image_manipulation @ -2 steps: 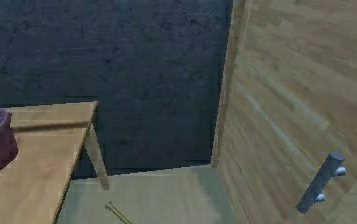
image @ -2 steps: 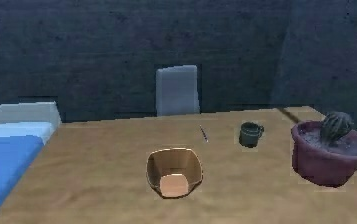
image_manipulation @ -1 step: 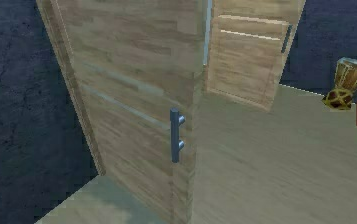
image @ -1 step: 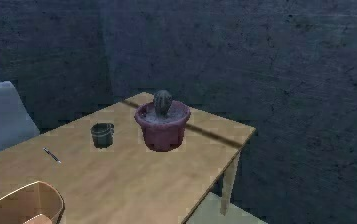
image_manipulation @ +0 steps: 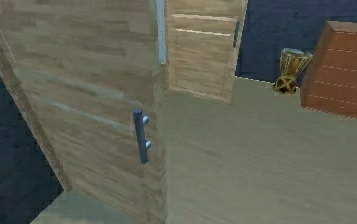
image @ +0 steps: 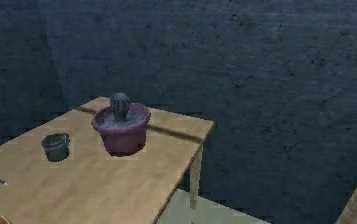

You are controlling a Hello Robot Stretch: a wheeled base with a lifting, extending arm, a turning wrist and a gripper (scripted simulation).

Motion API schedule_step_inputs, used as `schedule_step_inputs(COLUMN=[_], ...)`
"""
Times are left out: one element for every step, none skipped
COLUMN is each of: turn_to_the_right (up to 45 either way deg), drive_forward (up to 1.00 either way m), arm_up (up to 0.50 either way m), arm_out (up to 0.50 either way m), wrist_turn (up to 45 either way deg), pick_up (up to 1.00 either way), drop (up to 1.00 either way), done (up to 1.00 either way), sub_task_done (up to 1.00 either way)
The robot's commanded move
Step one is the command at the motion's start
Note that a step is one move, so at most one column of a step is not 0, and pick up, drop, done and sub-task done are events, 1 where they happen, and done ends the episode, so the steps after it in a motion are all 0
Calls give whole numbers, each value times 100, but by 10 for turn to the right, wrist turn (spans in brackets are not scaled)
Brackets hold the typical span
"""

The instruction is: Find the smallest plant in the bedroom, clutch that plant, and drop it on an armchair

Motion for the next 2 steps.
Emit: schedule_step_inputs(turn_to_the_right=[0,-450], drive_forward=[10,0], arm_up=[0,0], arm_out=[0,0], wrist_turn=[0,0], pick_up=[0,0], drop=[0,0], done=[0,0], sub_task_done=[0,0])
